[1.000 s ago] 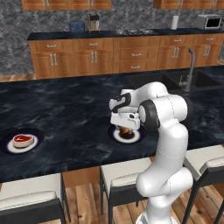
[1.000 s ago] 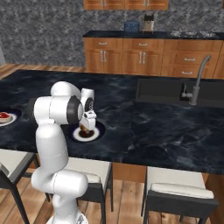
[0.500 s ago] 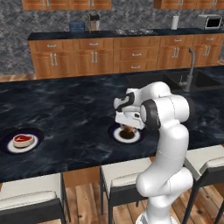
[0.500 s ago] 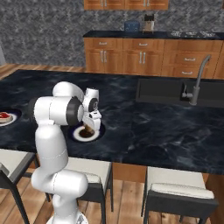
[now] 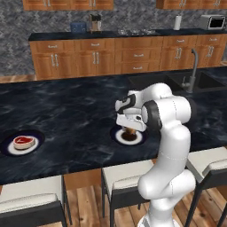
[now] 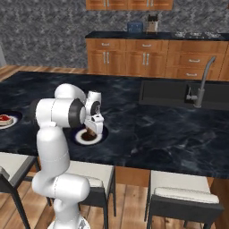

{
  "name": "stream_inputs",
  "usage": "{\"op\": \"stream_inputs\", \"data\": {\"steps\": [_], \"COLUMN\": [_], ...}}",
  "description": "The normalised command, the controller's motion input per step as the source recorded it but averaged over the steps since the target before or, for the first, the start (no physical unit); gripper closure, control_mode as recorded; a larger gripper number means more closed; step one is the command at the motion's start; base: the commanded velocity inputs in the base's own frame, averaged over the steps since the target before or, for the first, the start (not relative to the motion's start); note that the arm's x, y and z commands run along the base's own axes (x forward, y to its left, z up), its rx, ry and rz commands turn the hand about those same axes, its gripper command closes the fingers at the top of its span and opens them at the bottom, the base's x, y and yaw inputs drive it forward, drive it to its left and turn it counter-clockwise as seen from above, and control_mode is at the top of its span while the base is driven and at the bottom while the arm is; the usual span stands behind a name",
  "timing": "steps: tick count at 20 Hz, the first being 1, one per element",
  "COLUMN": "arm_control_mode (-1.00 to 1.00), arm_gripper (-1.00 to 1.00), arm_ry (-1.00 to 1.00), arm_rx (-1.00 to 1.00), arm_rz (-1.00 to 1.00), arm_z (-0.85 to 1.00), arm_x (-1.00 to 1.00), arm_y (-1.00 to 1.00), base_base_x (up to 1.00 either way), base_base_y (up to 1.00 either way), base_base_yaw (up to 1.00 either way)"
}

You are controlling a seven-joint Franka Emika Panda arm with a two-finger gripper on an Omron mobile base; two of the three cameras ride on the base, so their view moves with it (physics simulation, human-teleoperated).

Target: Transport the steak and potato to the fridge. Place the steak on the rack containing meat and place the potato on the rack containing the vegetable, ensuring meats and vegetables are on different racks.

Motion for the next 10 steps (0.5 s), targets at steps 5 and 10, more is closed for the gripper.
{"op": "stream_inputs", "data": {"steps": [5, 10], "arm_control_mode": [-1.0, -1.0], "arm_gripper": [1.0, 1.0], "arm_ry": [-0.12, -0.3], "arm_rx": [0.0, -0.04], "arm_rz": [0.0, 0.04], "arm_z": [0.18, 0.65], "arm_x": [-0.29, -0.59], "arm_y": [-0.01, 0.0], "base_base_x": [0.0, 0.0], "base_base_y": [0.0, 0.0], "base_base_yaw": [0.0, 0.0]}}
